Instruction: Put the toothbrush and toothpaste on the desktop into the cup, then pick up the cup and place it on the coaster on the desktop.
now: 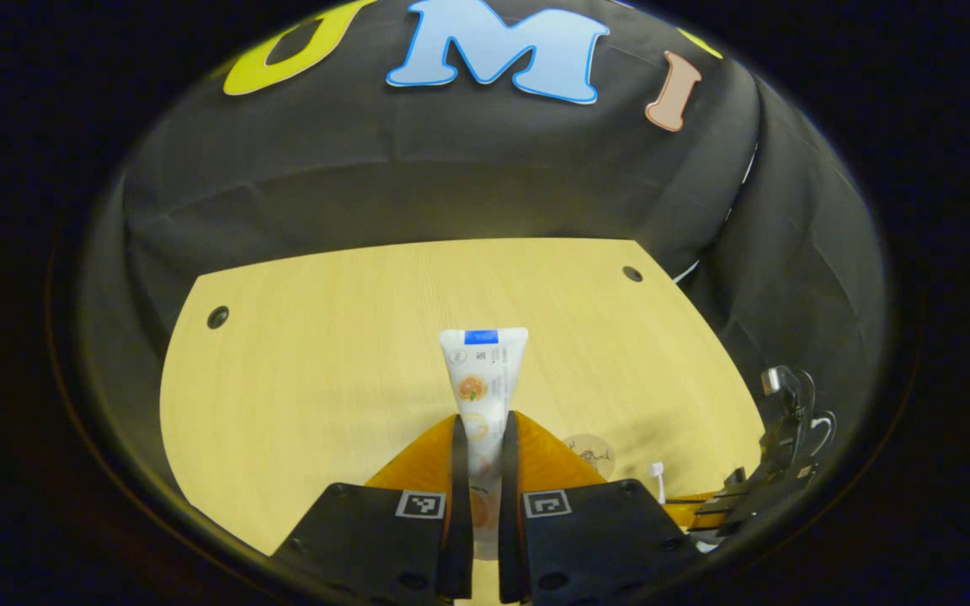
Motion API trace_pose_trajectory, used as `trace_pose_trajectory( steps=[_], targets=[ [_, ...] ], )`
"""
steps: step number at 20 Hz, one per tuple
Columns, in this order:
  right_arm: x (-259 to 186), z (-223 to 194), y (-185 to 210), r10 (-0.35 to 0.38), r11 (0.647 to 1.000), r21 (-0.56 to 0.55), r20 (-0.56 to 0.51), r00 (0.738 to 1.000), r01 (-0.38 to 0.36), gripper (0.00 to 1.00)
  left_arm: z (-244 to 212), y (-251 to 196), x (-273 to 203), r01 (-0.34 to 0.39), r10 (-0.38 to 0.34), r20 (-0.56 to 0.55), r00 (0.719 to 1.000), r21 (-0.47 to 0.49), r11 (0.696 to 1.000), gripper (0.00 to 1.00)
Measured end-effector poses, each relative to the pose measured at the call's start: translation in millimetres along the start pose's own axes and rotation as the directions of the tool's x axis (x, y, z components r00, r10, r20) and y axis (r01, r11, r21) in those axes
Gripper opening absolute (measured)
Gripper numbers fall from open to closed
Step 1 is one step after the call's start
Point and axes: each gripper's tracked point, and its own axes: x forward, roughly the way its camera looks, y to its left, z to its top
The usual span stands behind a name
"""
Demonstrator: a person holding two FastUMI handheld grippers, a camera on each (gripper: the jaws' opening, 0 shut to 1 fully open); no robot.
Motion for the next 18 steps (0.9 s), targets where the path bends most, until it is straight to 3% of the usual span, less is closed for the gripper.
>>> trace_pose_trajectory(
  steps=[11, 18],
  targets=[
    [-13, 5, -19, -0.031, 0.998, 0.059, 0.029, 0.999, 0.030, 0.02, -4, 15, 38, 0.029, -0.035, 0.118, 0.992, 0.051, 0.998, 0.18],
    [-26, 6, -25, -0.038, 0.996, 0.082, 0.056, 0.998, 0.033, 0.02, -15, 10, 37, -0.035, -0.006, 0.250, 0.968, 0.159, 0.987, 0.19]
  ],
)
